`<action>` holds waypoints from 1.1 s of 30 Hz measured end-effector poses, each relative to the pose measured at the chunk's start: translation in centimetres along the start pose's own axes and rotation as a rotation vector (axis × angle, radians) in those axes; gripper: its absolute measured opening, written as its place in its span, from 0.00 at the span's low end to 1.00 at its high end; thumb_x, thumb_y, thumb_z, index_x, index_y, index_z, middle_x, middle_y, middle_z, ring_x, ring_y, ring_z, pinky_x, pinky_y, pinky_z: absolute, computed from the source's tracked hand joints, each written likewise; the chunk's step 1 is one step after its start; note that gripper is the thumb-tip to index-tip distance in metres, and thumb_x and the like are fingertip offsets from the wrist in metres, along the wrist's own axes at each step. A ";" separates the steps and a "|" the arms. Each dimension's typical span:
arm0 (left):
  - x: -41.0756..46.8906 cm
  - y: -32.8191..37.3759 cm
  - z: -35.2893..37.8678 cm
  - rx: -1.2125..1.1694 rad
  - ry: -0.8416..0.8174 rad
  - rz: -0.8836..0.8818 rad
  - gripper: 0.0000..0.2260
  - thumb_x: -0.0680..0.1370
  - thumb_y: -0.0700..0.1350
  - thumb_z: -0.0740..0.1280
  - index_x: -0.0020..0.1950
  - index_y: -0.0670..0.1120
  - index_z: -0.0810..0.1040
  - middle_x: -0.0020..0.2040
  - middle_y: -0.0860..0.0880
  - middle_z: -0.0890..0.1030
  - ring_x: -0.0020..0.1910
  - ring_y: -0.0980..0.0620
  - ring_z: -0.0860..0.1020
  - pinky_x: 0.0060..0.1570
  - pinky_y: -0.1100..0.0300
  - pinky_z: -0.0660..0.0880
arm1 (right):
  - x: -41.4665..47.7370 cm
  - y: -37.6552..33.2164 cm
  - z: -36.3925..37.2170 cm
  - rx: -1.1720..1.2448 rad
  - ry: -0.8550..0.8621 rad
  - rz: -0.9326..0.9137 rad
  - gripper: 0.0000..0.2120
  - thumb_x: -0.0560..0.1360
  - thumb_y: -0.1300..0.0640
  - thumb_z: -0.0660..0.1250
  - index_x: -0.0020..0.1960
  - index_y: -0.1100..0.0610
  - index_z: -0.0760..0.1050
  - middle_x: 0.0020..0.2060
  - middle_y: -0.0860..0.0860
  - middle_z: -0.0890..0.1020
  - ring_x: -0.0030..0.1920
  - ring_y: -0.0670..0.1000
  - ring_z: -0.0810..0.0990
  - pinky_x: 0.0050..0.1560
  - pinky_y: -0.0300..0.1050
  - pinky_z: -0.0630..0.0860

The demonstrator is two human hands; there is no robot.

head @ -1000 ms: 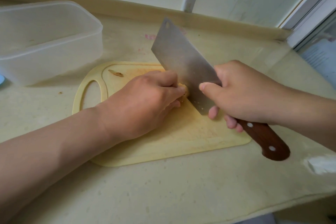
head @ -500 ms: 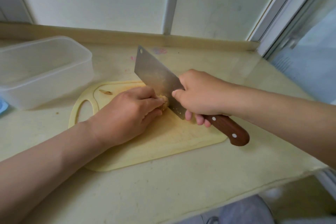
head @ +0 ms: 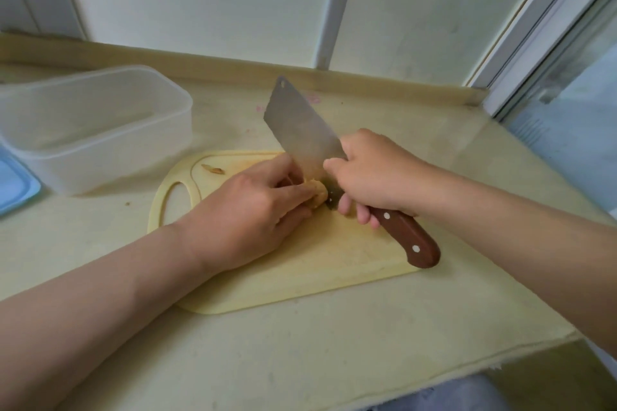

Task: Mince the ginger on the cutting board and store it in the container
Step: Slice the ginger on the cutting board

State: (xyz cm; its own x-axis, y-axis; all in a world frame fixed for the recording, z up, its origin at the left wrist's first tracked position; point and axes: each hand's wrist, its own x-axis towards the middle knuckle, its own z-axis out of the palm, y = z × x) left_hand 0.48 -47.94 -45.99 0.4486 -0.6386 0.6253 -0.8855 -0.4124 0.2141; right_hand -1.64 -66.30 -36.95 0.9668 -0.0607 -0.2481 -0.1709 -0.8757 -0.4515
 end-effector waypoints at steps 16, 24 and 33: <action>-0.1 0.2 0.2 0.052 -0.004 -0.004 0.07 0.79 0.42 0.69 0.52 0.40 0.85 0.44 0.44 0.80 0.37 0.45 0.77 0.38 0.54 0.76 | -4.7 5.3 0.9 0.133 0.197 -0.006 0.12 0.83 0.48 0.60 0.46 0.53 0.75 0.29 0.51 0.84 0.21 0.51 0.80 0.23 0.38 0.72; -0.1 -0.1 0.2 0.038 -0.005 -0.006 0.07 0.77 0.41 0.72 0.52 0.40 0.85 0.44 0.44 0.80 0.37 0.45 0.78 0.39 0.54 0.75 | -4.9 5.2 1.0 0.157 0.181 -0.041 0.12 0.82 0.52 0.62 0.43 0.55 0.76 0.28 0.49 0.83 0.20 0.47 0.79 0.23 0.40 0.74; -0.1 -0.1 0.3 0.033 -0.007 0.004 0.07 0.78 0.41 0.71 0.52 0.39 0.85 0.44 0.44 0.80 0.37 0.44 0.78 0.37 0.52 0.77 | -4.9 5.6 0.5 0.392 0.017 0.075 0.10 0.82 0.58 0.65 0.45 0.62 0.77 0.31 0.55 0.83 0.24 0.56 0.79 0.27 0.50 0.79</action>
State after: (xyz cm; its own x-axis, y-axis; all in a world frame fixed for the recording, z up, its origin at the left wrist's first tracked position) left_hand 0.60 -48.05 -46.29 0.4462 -0.6446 0.6208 -0.8827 -0.4313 0.1866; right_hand -7.46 -70.67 -38.64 0.9513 -0.1286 -0.2803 -0.2977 -0.6197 -0.7262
